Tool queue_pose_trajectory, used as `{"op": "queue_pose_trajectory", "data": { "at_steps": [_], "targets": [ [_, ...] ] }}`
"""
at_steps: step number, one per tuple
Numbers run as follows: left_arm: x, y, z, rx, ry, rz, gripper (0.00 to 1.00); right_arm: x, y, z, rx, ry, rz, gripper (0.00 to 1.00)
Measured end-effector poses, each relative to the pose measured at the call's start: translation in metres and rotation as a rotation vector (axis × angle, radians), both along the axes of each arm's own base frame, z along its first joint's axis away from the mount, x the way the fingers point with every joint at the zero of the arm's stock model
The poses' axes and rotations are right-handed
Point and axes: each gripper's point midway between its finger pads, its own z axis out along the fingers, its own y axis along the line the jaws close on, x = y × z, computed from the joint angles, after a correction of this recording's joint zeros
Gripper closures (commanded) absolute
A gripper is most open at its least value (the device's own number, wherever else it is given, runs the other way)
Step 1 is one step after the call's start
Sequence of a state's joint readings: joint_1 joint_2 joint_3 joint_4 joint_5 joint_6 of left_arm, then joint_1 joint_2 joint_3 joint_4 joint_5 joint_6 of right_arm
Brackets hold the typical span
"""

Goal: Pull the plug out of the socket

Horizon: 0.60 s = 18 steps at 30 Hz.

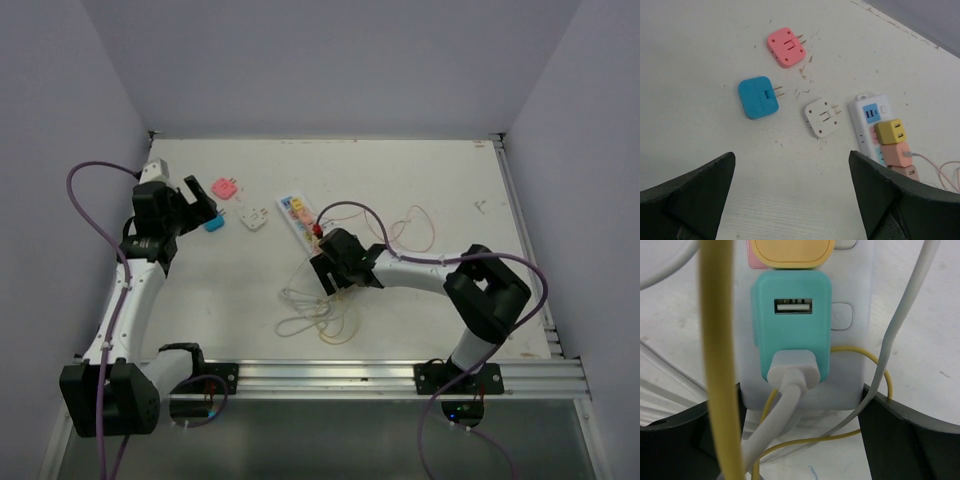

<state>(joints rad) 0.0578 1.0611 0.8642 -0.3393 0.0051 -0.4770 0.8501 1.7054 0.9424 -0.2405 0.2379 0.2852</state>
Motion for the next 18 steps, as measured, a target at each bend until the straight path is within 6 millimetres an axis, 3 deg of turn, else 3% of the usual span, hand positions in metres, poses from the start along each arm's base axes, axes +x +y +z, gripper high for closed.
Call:
{"op": "queue_pose_trajectory", "data": {
  "at_steps": [4, 8, 18],
  "targets": [
    [-0.001, -0.005, 0.001, -0.003, 0.001, -0.037, 0.01, -0.023, 0.036, 0.001, -0.047, -0.010, 0.154, 1.00],
    [-0.004, -0.008, -0.006, -0.020, 0.030, -0.040, 0.02, -0.041, 0.060, 0.000, -0.060, -0.026, 0.244, 1.00],
    [-0.003, -0.023, -0.033, -0.156, 0.145, 0.050, 0.07, -0.045, 0.072, 0.002, -0.124, -0.058, 0.271, 1.00]
  ]
}}
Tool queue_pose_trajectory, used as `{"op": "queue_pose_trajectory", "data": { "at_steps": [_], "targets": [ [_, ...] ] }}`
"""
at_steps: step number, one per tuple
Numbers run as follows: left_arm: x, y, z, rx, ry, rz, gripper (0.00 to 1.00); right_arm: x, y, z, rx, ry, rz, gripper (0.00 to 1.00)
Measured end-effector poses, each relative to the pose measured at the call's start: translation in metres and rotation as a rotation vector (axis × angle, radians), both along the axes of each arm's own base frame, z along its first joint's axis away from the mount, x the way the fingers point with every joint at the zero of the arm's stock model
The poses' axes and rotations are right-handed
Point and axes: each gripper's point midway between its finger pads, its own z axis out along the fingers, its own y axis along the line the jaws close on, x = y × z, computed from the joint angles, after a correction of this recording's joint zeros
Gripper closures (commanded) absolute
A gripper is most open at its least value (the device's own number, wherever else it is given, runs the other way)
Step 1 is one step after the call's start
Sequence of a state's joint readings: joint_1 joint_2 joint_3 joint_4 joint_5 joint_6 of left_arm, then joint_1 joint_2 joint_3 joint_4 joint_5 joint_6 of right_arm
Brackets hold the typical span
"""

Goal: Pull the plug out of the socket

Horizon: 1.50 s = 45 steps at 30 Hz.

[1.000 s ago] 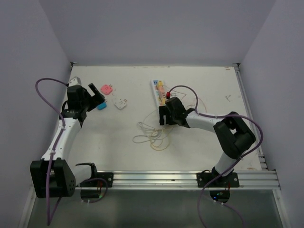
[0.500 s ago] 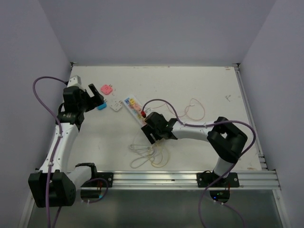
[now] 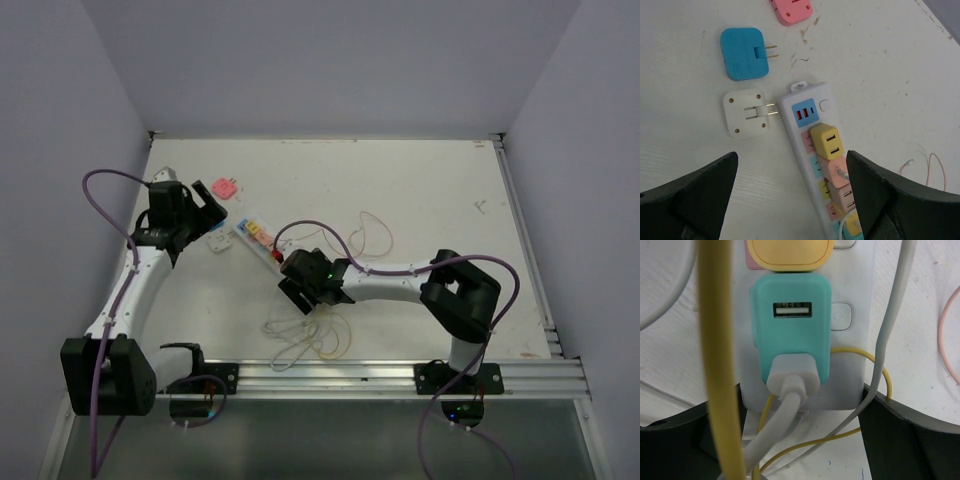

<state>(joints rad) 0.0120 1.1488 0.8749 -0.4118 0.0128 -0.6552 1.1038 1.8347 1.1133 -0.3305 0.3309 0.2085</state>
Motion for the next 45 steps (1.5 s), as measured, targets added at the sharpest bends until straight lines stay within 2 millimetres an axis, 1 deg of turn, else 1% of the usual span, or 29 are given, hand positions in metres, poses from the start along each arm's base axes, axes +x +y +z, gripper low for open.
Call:
{"op": "queue_pose_trajectory", "data": {
  "at_steps": [5, 8, 11, 13, 15, 18, 22, 25, 29, 34, 37, 41, 44, 45],
  "targets": [
    [0.012, -0.015, -0.008, -0.054, 0.051, 0.034, 0.08, 0.000, 0.007, 0.000, -0.009, -0.020, 0.010, 1.00],
    [0.024, -0.030, -0.011, -0.073, 0.082, 0.035, 0.09, 0.000, 0.008, 0.000, -0.008, -0.019, 0.011, 1.00],
    [0.037, -0.048, -0.014, -0.077, 0.112, 0.027, 0.10, 0.000, 0.007, 0.000, -0.008, -0.018, 0.012, 1.00],
    [0.044, -0.059, -0.018, -0.082, 0.131, 0.023, 0.12, 0.000, 0.007, 0.000, -0.007, -0.016, 0.010, 1.00],
    [0.048, -0.068, -0.025, -0.084, 0.161, 0.024, 0.15, 0.000, 0.006, -0.001, -0.007, -0.012, 0.009, 1.00],
    [0.053, -0.078, -0.036, -0.071, 0.209, 0.030, 0.15, -0.001, 0.006, -0.002, -0.005, -0.008, -0.001, 1.00],
    [0.061, -0.094, -0.049, -0.049, 0.264, 0.031, 0.21, 0.001, 0.002, -0.004, 0.002, 0.008, -0.037, 1.00],
    [0.065, -0.105, -0.057, -0.042, 0.295, 0.025, 0.23, 0.002, 0.000, -0.007, 0.025, 0.048, -0.071, 1.00],
    [0.073, -0.114, -0.058, -0.040, 0.309, 0.021, 0.25, 0.002, -0.002, -0.010, 0.056, 0.096, -0.099, 1.00],
    [0.078, -0.116, -0.060, -0.038, 0.333, 0.026, 0.26, 0.003, -0.003, -0.011, 0.067, 0.115, -0.118, 1.00],
    [0.078, -0.118, -0.059, -0.039, 0.342, 0.031, 0.27, 0.004, -0.004, -0.011, 0.068, 0.115, -0.122, 1.00],
    [0.074, -0.117, -0.061, -0.037, 0.364, 0.038, 0.28, 0.005, -0.004, -0.011, 0.069, 0.118, -0.123, 1.00],
    [0.071, -0.116, -0.064, -0.032, 0.390, 0.046, 0.29, 0.005, -0.005, -0.012, 0.066, 0.120, -0.125, 1.00],
    [0.070, -0.116, -0.065, -0.031, 0.398, 0.049, 0.31, 0.005, -0.005, -0.012, 0.066, 0.120, -0.125, 1.00]
  ]
}}
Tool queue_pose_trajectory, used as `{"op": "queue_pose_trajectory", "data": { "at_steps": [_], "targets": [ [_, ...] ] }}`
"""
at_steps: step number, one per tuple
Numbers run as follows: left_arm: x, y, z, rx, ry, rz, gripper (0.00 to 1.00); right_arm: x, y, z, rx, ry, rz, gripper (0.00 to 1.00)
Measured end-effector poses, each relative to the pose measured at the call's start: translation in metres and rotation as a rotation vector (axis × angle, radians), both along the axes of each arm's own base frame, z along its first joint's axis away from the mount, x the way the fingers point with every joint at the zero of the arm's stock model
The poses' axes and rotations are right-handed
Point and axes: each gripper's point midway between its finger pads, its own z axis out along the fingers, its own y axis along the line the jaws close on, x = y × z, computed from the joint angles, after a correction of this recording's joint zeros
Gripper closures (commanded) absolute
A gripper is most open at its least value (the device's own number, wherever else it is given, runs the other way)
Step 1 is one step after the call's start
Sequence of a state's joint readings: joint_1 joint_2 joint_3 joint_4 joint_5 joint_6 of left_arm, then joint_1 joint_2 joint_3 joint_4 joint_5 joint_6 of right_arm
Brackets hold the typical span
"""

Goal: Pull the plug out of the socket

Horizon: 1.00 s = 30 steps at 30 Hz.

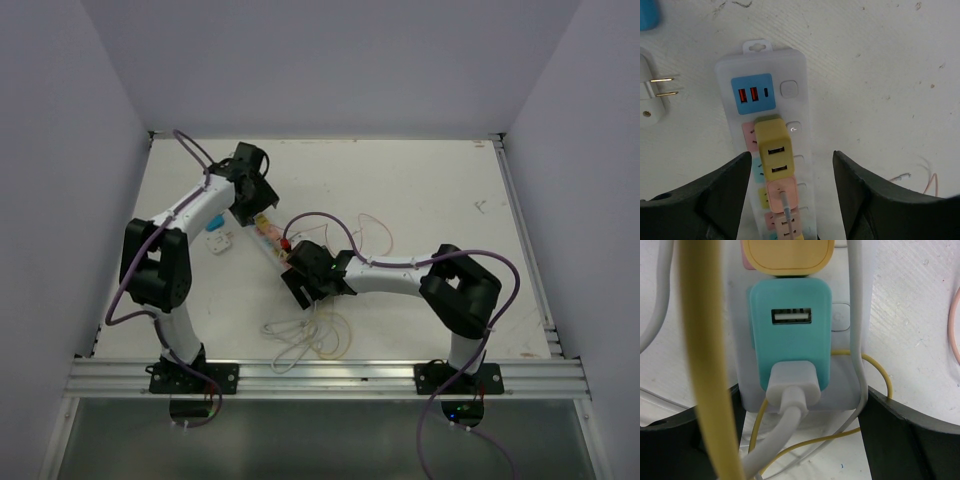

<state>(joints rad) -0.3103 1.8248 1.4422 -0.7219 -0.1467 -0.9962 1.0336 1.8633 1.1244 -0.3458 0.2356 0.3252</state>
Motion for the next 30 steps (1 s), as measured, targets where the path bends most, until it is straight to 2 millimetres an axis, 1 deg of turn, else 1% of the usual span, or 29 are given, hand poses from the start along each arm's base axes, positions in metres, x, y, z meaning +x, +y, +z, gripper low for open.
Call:
{"op": "queue_pose_trajectory", "data": {
  "at_steps": [3, 8, 10, 17, 18, 21, 22, 25, 26, 27, 28, 29, 30],
  "targets": [
    [-0.002, 0.001, -0.002, 0.004, 0.016, 0.010, 0.38, 0.000, 0.000, 0.000, 0.000, 0.000, 0.000, 1.00],
    [0.001, 0.001, -0.001, 0.008, 0.020, 0.018, 0.42, 0.000, 0.000, 0.000, 0.000, 0.000, -0.002, 1.00],
    [0.000, 0.002, -0.005, 0.014, 0.032, 0.019, 0.47, 0.000, 0.000, 0.000, 0.000, 0.001, -0.002, 1.00],
    [-0.008, 0.003, -0.022, 0.040, 0.091, 0.018, 0.50, 0.000, 0.000, -0.001, -0.001, 0.002, -0.003, 1.00],
    [-0.008, 0.003, -0.023, 0.041, 0.094, 0.017, 0.53, 0.000, 0.000, -0.001, -0.001, 0.002, -0.003, 1.00],
    [-0.010, 0.003, -0.025, 0.048, 0.106, 0.015, 0.56, 0.000, 0.000, -0.001, -0.002, 0.003, -0.003, 1.00],
    [-0.010, 0.003, -0.026, 0.051, 0.109, 0.015, 0.59, 0.000, 0.000, -0.002, -0.002, 0.003, -0.003, 1.00],
    [-0.008, 0.003, -0.027, 0.061, 0.120, 0.014, 0.64, 0.000, 0.000, -0.002, -0.003, 0.004, -0.007, 1.00],
    [-0.008, 0.003, -0.027, 0.065, 0.125, 0.013, 0.69, 0.000, 0.000, -0.002, -0.003, 0.004, -0.008, 1.00],
    [-0.007, 0.002, -0.027, 0.070, 0.132, 0.013, 0.69, 0.001, 0.000, -0.002, -0.004, 0.004, -0.010, 1.00],
    [-0.006, 0.002, -0.026, 0.073, 0.136, 0.013, 0.75, 0.001, 0.000, -0.002, -0.003, 0.004, -0.013, 1.00],
    [-0.006, 0.002, -0.027, 0.077, 0.141, 0.010, 0.78, 0.001, 0.000, -0.002, -0.003, 0.004, -0.016, 1.00],
    [-0.005, 0.002, -0.027, 0.080, 0.148, 0.009, 0.84, 0.002, 0.000, -0.002, -0.003, 0.004, -0.018, 1.00]
  ]
}}
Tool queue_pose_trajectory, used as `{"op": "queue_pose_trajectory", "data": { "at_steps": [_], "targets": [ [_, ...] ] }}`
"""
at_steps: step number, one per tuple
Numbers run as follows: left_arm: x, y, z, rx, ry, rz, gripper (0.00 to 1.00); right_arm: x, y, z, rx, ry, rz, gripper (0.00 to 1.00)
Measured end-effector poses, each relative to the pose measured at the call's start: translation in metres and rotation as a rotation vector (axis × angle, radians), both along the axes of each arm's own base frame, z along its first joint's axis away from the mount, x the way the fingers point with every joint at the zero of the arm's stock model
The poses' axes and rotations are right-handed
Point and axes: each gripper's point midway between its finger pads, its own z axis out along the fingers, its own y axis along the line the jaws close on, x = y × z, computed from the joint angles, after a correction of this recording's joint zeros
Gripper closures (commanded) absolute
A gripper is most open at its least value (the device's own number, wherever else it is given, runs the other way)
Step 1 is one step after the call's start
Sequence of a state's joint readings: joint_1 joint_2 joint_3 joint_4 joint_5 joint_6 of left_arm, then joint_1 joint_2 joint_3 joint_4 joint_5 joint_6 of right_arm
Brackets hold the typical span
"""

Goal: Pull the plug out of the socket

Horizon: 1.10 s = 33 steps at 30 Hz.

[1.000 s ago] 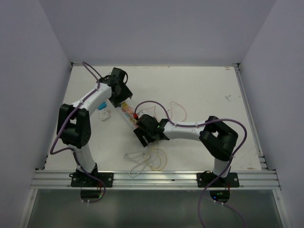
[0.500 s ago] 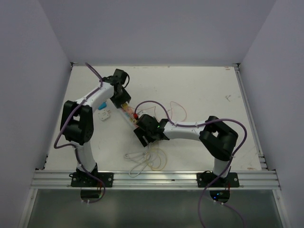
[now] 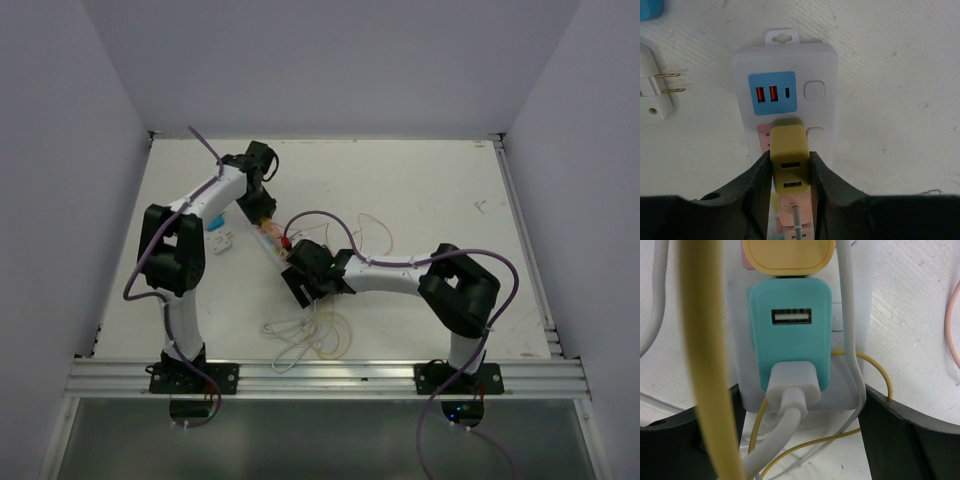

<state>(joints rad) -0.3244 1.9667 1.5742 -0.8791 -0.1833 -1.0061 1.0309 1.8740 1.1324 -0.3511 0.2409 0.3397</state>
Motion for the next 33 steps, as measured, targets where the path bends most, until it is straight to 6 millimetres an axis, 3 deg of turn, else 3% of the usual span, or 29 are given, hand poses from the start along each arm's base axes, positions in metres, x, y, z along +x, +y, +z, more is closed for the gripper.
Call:
{"op": "queue_pose_trajectory", "data": {
  "at_steps": [5, 19, 33],
  "targets": [
    [0.003, -0.002, 0.000, 0.011, 0.026, -0.010, 1.00, 0.002, 0.000, 0.000, -0.003, 0.001, -0.009, 1.00],
    [0.017, -0.006, 0.004, 0.046, 0.085, -0.051, 1.00, 0.010, 0.003, -0.002, -0.011, 0.007, -0.045, 1.00],
    [0.031, -0.006, 0.024, 0.060, 0.053, -0.062, 1.00, 0.023, 0.008, -0.003, -0.008, -0.020, -0.076, 1.00]
  ]
}}
